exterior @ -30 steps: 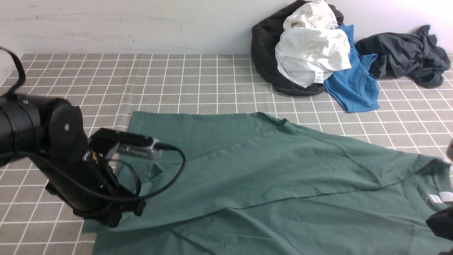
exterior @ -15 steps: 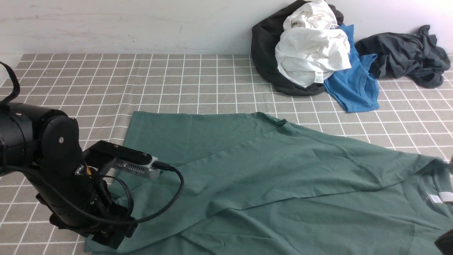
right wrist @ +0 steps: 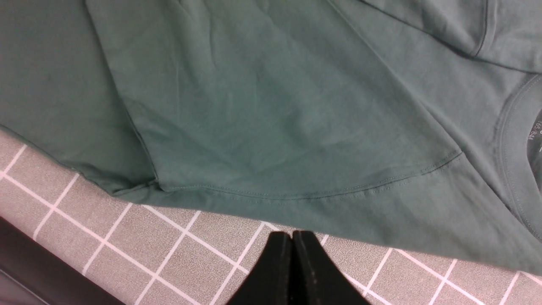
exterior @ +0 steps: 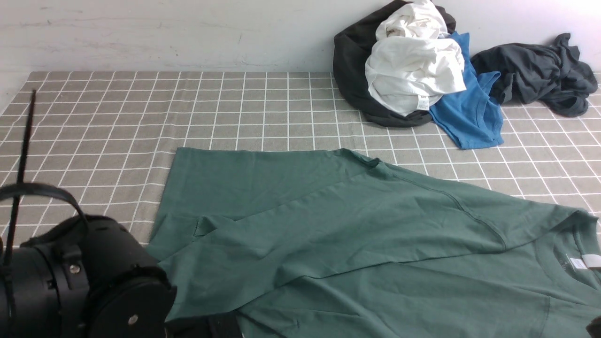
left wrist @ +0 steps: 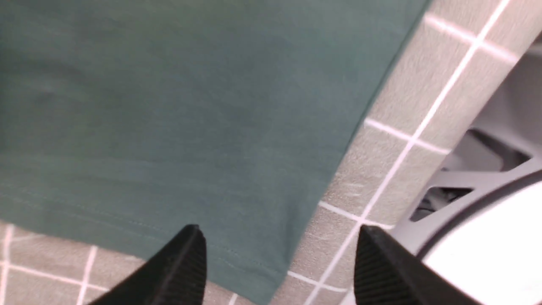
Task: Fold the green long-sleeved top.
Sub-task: Use both arms simultaneously to clamp the lower edge of the clothing fabric
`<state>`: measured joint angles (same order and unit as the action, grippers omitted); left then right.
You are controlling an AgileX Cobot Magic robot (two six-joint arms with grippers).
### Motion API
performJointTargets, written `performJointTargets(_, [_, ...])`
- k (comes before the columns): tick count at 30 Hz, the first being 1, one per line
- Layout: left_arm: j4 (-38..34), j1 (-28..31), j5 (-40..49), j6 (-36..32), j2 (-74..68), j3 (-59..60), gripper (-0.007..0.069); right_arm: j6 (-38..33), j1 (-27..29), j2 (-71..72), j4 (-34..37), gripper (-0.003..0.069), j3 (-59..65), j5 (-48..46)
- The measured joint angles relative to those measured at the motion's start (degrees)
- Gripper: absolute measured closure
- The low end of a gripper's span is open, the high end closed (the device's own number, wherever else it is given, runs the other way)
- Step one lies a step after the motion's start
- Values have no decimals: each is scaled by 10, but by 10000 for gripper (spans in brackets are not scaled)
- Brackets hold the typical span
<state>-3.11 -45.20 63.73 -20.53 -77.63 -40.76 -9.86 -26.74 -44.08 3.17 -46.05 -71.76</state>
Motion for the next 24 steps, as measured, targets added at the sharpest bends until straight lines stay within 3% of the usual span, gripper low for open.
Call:
performJointTargets(13, [7, -2, -168, -91, 0, 139, 191, -1, -1, 7, 1, 673, 0, -2])
performJointTargets(24, [9, -2, -188, -98, 0, 139, 191, -1, -10, 7, 1, 673, 0, -2])
